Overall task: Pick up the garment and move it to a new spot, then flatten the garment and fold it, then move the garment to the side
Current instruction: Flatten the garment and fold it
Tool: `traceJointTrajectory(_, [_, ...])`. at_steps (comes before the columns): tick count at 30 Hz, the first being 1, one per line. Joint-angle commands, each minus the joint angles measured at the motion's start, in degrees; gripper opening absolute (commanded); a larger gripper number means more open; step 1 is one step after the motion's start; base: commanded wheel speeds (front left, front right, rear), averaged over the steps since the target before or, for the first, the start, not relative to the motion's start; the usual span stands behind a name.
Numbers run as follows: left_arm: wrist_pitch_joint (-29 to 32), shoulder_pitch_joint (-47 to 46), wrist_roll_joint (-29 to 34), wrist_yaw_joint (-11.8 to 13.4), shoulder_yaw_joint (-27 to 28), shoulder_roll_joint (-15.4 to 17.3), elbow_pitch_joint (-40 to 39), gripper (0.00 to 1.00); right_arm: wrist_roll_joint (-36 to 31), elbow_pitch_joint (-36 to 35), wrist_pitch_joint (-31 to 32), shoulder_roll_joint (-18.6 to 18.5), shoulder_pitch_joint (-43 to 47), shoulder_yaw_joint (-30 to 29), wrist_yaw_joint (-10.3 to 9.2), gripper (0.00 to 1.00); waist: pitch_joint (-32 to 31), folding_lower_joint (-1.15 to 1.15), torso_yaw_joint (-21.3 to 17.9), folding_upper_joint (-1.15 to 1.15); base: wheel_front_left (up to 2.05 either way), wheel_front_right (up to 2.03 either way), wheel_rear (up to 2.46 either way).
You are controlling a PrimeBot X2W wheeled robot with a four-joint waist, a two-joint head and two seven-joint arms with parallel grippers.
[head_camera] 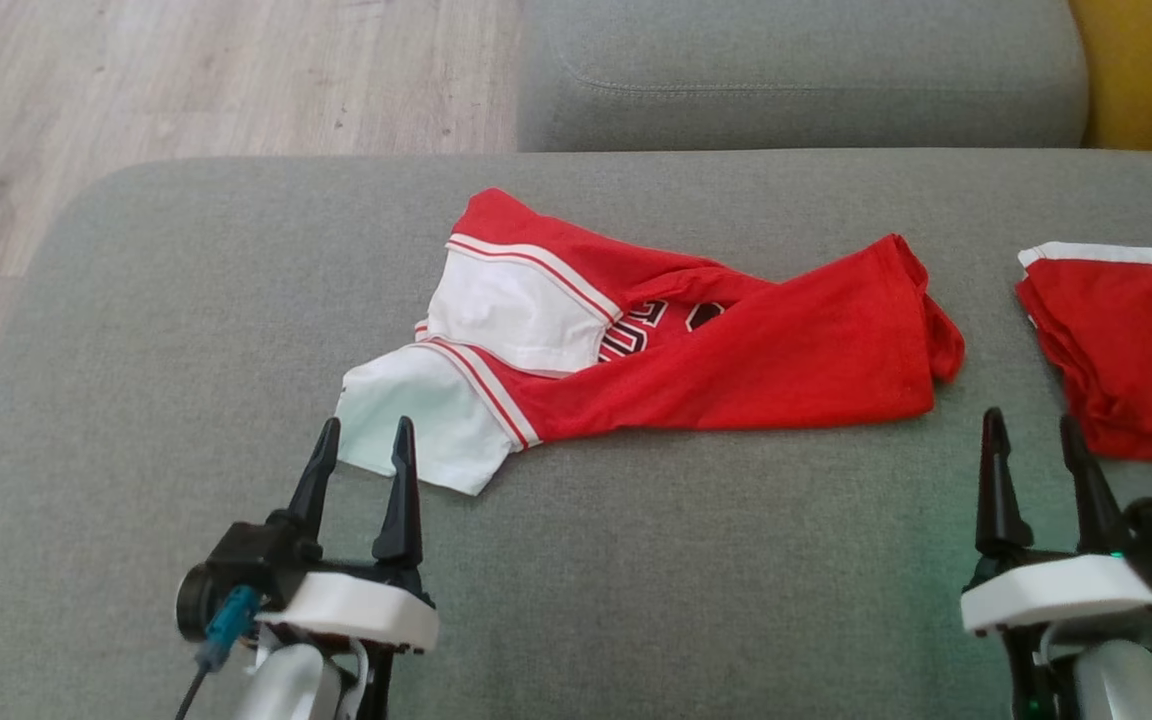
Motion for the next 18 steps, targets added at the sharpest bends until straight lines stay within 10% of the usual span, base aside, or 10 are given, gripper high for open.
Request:
traceJointTrajectory(1, [-0.46, -2.04, 0.42, -0.11, 2.47, 0.58, -1.6, 1.0, 0.47, -2.64, 0.08, -0.39, -2.31, 1.55, -0.04, 1.0, 0.21, 0.01, -0.11, 0.0, 0.0, 0.0, 0.0])
traceJointTrajectory(18, [7.97, -14.36, 2.23, 1.77, 3.91, 5.04, 14.07, 1.0, 0.73, -6.64, 1.88, -0.38, -4.85, 2.28, -0.04, 1.0, 6.58, 0.01, -2.33, 0.0, 0.0, 0.0, 0.0])
